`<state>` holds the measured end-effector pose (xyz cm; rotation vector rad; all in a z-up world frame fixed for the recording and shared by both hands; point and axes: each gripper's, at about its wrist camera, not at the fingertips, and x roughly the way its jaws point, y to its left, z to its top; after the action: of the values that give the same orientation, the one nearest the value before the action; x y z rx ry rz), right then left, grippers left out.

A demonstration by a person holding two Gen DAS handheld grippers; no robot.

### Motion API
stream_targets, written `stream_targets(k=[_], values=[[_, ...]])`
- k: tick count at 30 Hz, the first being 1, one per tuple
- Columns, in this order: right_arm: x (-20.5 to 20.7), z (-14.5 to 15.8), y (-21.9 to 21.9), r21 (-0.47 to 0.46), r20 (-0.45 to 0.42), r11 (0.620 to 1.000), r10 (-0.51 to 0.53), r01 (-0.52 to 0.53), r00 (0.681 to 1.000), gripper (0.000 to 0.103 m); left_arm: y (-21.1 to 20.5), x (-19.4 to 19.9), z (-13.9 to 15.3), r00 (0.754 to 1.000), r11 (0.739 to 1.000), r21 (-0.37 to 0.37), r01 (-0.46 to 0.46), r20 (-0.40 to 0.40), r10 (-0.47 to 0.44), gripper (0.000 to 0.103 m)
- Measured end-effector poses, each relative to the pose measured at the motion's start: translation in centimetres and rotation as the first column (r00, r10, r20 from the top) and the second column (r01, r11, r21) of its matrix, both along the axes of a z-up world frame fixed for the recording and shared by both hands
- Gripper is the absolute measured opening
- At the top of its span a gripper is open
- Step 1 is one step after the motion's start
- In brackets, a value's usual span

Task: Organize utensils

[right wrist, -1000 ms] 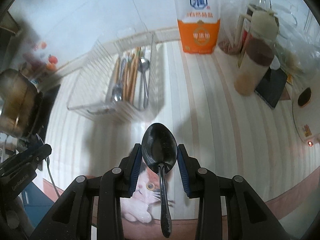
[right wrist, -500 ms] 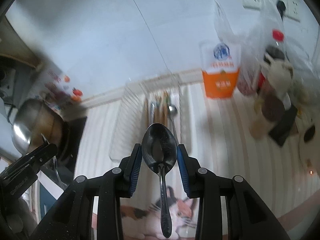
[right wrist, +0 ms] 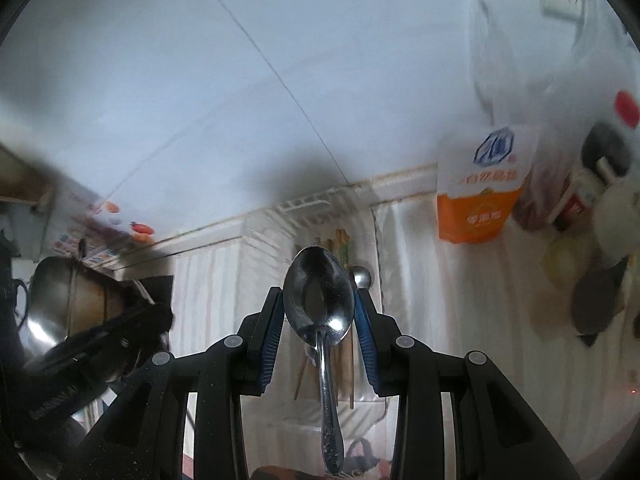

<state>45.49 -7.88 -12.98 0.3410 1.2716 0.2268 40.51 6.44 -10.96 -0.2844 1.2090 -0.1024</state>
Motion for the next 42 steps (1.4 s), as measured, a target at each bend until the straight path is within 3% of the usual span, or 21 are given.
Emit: stream_targets(k=[4,10,11,13,15,18,22,25,27,35,42], values=[[1.6,-3.8,0.5,-0.01,-0.066,1.0,0.005,-0.005,0.998,0.037,0.3,2.0,-3.4,0.996,1.0,-0.008,-0.007,-0.086,0.006,0.033],[2.2,-7.2,1.5,-0.039,-0.15,0.998,0.04,-0.047,0.988,0.039,-0.1,2.3,-6.0,0.991,1.0,0.02,-0.012,-0.13,0.014,0.034],[2.0,-7.3,1.5,-0.055,-0.153,0.997,0.039,-0.048,0.987,0.043,0.1,2.2,-6.2,0.991,0.999,0.037,-0.019,-0.133,0.024,0.037],[1.6,-7.3,1.4,-0.067,-0.147,0.997,0.035,-0.045,0.989,0.053,0.4,1.7,-6.2,0.992,0.997,0.072,-0.032,-0.118,0.04,0.054],[0.9,-6.9,1.4,-0.101,-0.128,0.994,0.037,-0.051,0.991,0.056,0.7,1.1,-5.7,0.994,0.991,0.125,-0.048,-0.09,0.06,0.061],[-0.4,-5.8,1.3,-0.172,-0.089,0.984,0.04,-0.055,0.995,0.066,1.0,-0.3,-5.0,0.997,0.978,0.198,-0.061,-0.037,0.07,0.063],[-2.8,-4.6,1.4,-0.286,-0.032,0.956,0.05,-0.057,0.998,0.081,1.7,-2.6,-4.1,0.995,0.962,0.258,-0.093,0.046,0.084,0.09],[-5.2,-4.0,1.5,-0.352,0.001,0.935,0.049,-0.046,0.999,0.093,2.1,-4.3,-4.0,0.994,0.956,0.277,-0.099,0.071,0.082,0.103],[-6.8,-3.7,1.4,-0.375,0.016,0.926,0.043,-0.034,0.999,0.103,2.2,-5.4,-4.0,0.994,0.95,0.295,-0.1,0.075,0.081,0.103],[-12.0,-1.4,0.9,-0.411,0.074,0.912,0.035,-0.002,0.997,0.103,1.9,-10.0,-3.2,0.987,0.935,0.33,-0.126,0.134,0.086,0.103],[-16.7,3.6,-0.6,-0.383,0.162,0.924,0.042,0.023,0.986,0.103,0.4,-16.0,1.1,0.971,0.931,0.321,-0.175,0.212,0.11,0.103]])
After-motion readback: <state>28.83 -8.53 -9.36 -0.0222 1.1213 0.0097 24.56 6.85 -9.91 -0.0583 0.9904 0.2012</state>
